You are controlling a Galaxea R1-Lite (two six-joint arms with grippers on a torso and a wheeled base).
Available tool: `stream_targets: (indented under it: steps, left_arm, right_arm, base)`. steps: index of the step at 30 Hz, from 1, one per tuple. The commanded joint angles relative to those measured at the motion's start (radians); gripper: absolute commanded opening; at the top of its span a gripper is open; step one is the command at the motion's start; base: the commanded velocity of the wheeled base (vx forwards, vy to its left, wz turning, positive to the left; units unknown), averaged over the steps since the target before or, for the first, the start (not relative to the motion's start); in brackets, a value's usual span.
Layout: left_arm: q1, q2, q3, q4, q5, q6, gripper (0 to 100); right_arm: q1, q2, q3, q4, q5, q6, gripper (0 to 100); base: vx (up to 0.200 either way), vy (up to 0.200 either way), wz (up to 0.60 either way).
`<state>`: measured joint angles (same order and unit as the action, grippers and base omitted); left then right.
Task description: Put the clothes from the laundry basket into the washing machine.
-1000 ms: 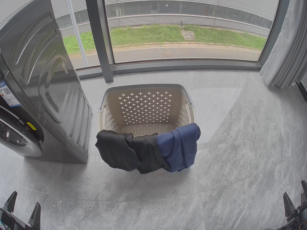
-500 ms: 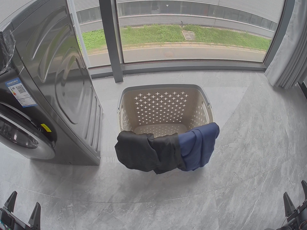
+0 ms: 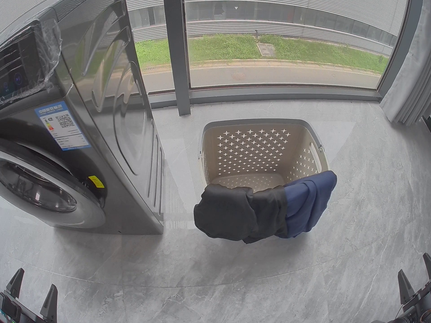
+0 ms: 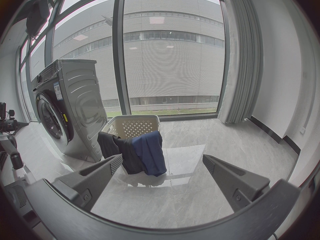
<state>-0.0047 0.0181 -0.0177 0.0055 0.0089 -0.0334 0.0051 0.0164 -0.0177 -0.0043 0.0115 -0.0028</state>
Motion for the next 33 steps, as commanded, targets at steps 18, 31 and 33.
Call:
stream_targets:
  steps: [18, 31, 33]
  left_arm:
    - [0.0, -0.015, 0.015, 0.001, 0.002, -0.01, 100]
    - [0.0, -0.015, 0.015, 0.001, 0.002, -0.01, 100]
    - [0.0, -0.015, 0.015, 0.001, 0.002, -0.01, 100]
  right_arm:
    - [0.001, -0.016, 0.018, 0.0, 0.001, 0.0, 100]
    - [0.001, -0.016, 0.018, 0.0, 0.001, 0.0, 100]
    - [0.001, -0.015, 0.018, 0.0, 0.001, 0.0, 100]
  base:
    - [0.0, 0.2, 0.0]
    - [0.0, 0.2, 0.0]
    - [0.0, 0.2, 0.0]
